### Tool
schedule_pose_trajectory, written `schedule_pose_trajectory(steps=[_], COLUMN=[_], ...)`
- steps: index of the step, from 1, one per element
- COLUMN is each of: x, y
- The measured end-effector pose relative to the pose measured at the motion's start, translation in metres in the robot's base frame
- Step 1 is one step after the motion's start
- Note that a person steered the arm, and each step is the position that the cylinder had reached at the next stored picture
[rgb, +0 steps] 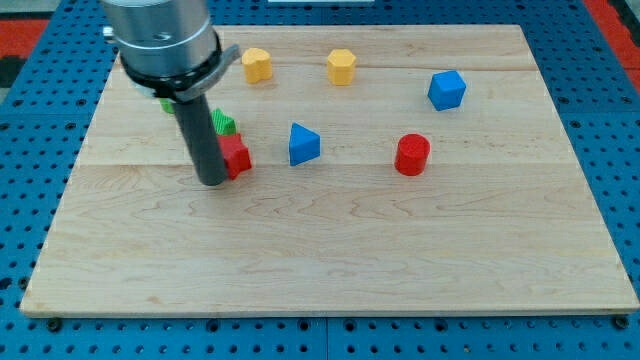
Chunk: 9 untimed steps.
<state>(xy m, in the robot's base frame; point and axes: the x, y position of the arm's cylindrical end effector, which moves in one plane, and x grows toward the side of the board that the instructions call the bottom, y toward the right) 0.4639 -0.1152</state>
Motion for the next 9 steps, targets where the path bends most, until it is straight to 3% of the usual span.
schedule_pose_trajectory(steps=[2, 3, 5, 6, 7, 9], x=[-0.007, -0.033, 0.015, -0.024, -0.042, -0.118], y=[0.014, 0.014, 0.0, -0.026, -0.018, 0.004])
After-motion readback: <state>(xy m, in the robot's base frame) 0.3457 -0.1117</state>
